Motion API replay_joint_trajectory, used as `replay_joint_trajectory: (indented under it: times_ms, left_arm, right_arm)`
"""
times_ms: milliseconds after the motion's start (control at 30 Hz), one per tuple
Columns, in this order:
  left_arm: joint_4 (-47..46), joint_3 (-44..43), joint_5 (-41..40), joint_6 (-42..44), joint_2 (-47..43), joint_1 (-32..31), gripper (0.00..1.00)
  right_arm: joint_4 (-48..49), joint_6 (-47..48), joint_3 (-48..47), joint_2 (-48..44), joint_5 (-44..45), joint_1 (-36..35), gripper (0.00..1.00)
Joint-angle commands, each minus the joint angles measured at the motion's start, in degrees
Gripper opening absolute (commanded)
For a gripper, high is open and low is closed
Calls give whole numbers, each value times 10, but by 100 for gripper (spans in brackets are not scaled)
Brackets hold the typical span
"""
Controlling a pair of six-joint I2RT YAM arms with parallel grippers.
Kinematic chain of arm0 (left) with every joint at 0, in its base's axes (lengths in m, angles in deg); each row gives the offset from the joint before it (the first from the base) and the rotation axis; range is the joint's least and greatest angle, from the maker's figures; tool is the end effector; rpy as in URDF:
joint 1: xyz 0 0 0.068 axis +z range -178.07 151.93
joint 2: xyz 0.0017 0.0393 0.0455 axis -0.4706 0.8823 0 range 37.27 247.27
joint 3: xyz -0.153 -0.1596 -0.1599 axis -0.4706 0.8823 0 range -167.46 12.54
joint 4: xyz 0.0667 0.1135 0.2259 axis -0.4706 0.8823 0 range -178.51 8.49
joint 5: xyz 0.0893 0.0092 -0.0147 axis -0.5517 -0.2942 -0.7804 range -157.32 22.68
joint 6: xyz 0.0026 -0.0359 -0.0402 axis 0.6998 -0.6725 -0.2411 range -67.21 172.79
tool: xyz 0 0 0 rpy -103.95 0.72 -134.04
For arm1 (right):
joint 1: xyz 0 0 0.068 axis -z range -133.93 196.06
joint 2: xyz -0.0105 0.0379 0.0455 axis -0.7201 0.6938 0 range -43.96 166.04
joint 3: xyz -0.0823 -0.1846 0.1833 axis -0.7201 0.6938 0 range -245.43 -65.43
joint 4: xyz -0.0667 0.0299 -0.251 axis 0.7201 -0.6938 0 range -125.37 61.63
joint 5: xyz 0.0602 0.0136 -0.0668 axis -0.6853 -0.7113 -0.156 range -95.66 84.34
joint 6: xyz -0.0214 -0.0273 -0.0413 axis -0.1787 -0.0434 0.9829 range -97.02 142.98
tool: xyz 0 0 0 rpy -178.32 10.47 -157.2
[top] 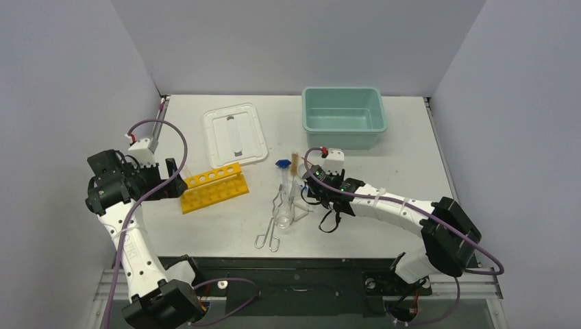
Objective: Organize the chemistry lab equipment
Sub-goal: Pick up the test tube at the center of the board.
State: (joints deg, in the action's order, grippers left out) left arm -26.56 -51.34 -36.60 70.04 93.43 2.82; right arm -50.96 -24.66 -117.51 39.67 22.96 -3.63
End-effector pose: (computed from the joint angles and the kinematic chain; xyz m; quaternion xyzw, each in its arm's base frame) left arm 0.1543 0.0710 0.3402 -0.0282 0.9208 -0.1093 0.3732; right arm 0.2023 0.2120 0.2135 0.0595 0.9231 0.0686 0.3736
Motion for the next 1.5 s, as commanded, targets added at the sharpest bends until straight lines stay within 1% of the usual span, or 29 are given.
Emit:
replay_joint_trajectory:
  times_ms: [0, 167, 267, 467, 700, 867, 933, 1133, 1233, 1467]
  left_arm:
    - [-4, -1, -5, 14, -5, 0, 97]
    - [-5, 3, -3, 14, -4, 0, 97]
    - [-4, 2, -4, 15, -3, 0, 97]
    - [0, -5, -9, 19, -4, 0, 97]
    - [-1, -8, -14, 24, -1, 0, 97]
    - [-3, -2, -16, 27, -3, 0, 97]
    - [-2, 2, -18, 31, -5, 0, 97]
    - [3, 5, -29, 45, -11, 0, 97]
    - [5, 4, -27, 45, -10, 0, 97]
    - [8, -10, -22, 40, -7, 0, 97]
  right_arm:
    - [16, -12, -13, 10, 3, 13, 47]
    - [24, -4, 0, 29, -10, 29, 46]
    - [27, 4, -4, 50, -17, 30, 46]
    - [31, 15, -16, 82, -42, 26, 43]
    - [35, 4, -26, 90, -71, 3, 41]
    - [23, 5, -37, 81, -82, -7, 42]
    - [16, 13, -42, 70, -76, 1, 43]
    - [14, 59, -52, 46, -106, 71, 41]
    - [7, 83, -76, 63, -112, 93, 39]
    - [-18, 135, -117, 125, -132, 102, 35]
